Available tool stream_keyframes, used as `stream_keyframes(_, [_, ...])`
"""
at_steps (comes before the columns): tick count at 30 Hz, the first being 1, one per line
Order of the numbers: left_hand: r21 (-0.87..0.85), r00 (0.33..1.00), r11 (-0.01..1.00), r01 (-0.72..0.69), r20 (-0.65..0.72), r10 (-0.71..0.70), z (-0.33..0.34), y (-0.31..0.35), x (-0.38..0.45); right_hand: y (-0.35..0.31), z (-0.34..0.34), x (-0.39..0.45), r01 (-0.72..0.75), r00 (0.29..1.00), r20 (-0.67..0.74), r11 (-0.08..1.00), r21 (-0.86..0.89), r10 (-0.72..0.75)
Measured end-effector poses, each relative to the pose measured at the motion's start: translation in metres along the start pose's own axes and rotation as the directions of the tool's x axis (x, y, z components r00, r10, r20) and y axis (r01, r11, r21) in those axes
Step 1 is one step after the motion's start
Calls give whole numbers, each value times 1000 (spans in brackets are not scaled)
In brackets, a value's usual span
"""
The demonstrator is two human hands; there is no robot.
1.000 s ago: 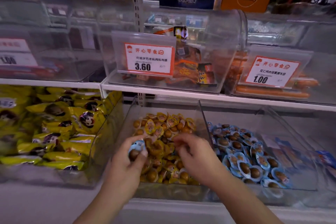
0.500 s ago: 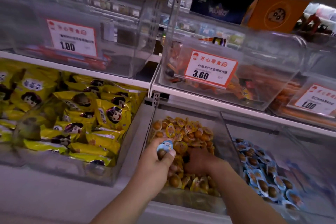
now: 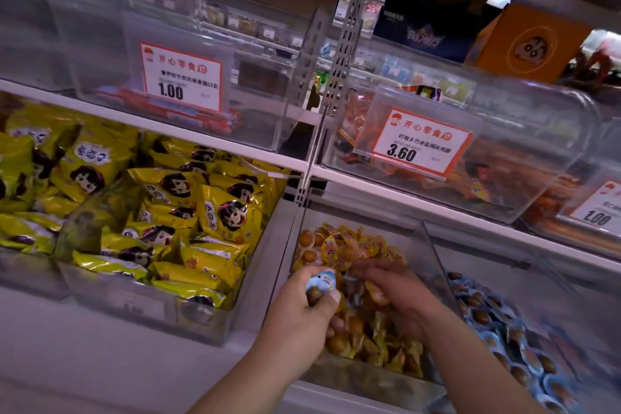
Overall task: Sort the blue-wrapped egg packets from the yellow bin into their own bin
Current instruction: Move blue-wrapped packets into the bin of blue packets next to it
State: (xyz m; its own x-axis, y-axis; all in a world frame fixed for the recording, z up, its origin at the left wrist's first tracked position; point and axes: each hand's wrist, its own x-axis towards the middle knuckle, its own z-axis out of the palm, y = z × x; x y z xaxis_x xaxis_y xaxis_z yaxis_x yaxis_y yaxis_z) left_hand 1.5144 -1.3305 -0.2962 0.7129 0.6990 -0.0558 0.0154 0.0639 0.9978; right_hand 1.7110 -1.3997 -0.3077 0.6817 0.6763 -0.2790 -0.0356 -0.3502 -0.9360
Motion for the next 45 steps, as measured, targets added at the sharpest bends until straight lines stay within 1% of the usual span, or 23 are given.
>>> stream_keyframes(4, [-63, 997, 995, 73, 9, -72, 10, -4, 8, -14, -9, -21, -15, 1000, 9, 914, 406, 12])
stream_keyframes(7, [-105, 990, 985, 137, -10, -139, 17, -6, 15, -2, -10, -31, -57, 998, 32, 806, 589, 47])
stream_keyframes(9, [-124, 984, 978, 168, -38, -174, 21, -7, 20, 9, -7, -37, -55, 998, 49, 756, 652, 31])
stream_keyframes(13, [-48, 981, 984, 172, -79, -176, 22, -10, 31, 19, 5, -38, -28, 999, -15, 810, 585, 46])
stream_keyframes(16, [143, 987, 980, 135, -104, -121, 20, -14, 43, 20, 6, -33, -23, 996, -52, 786, 618, 70])
stream_keyframes(18, [266, 994, 959, 96, -81, -77, 22, -16, 50, 18, 7, -32, -27, 996, -49, 803, 595, 69])
stream_keyframes(19, [328, 998, 943, 59, -41, -48, 22, -17, 52, 19, 7, -33, -35, 997, -37, 808, 588, 70])
stream_keyframes(22, [463, 984, 879, -114, 177, 34, 24, -19, 57, 19, 6, -34, -113, 994, 72, 772, 626, 87])
stream_keyframes(24, [548, 966, 816, -183, 256, 44, 27, -23, 60, 16, 5, -36, -124, 991, 111, 790, 600, 72])
stream_keyframes(26, [639, 973, 742, -203, 218, 78, 29, -27, 60, 16, 4, -35, -28, 1000, 8, 863, 504, 28])
stream_keyframes(28, [678, 978, 705, -209, 131, 164, 29, -28, 61, 14, -1, -35, 98, 981, -191, 952, 290, -43])
stream_keyframes(29, [660, 975, 721, -212, 94, 201, 29, -27, 61, 12, -3, -37, 147, 955, -284, 970, 192, -89])
stream_keyframes(31, [571, 969, 796, -202, 0, 246, 32, -20, 59, 10, -9, -41, 212, 913, -379, 969, 128, -150])
stream_keyframes(32, [513, 965, 837, -189, -62, 256, 35, -16, 57, 9, -12, -45, 213, 914, -383, 963, 168, -135])
stream_keyframes(33, [453, 956, 871, -188, -119, 268, 39, -12, 54, 7, -13, -49, 184, 932, -353, 944, 274, -79])
stream_keyframes(34, [418, 943, 883, -212, -151, 298, 45, -9, 49, 6, -13, -54, 117, 964, -265, 888, 446, 6])
stream_keyframes(35, [432, 922, 862, -266, -146, 357, 52, -6, 43, 4, -10, -60, 12, 990, -120, 790, 614, 78])
stream_keyframes(37, [527, 844, 730, -434, -46, 534, 67, -1, 28, -2, -1, -72, -183, 983, 133, 638, 748, 126])
stream_keyframes(39, [627, 772, 561, -540, 103, 627, 81, 0, 20, -6, 5, -83, -230, 971, 222, 573, 787, 86])
stream_keyframes(40, [661, 769, 511, -550, 162, 618, 86, -1, 20, -8, 5, -86, -215, 974, 217, 564, 797, 63])
stream_keyframes(41, [667, 785, 504, -548, 203, 586, 89, -1, 20, -9, 2, -89, -172, 982, 185, 582, 795, 38])
stream_keyframes(43, [626, 812, 548, -555, 264, 520, 94, 1, 21, -9, -12, -87, -50, 997, 75, 648, 760, -10])
stream_keyframes(45, [603, 791, 534, -593, 310, 528, 99, -1, 21, -10, -29, -84, 42, 999, -16, 688, 724, -44])
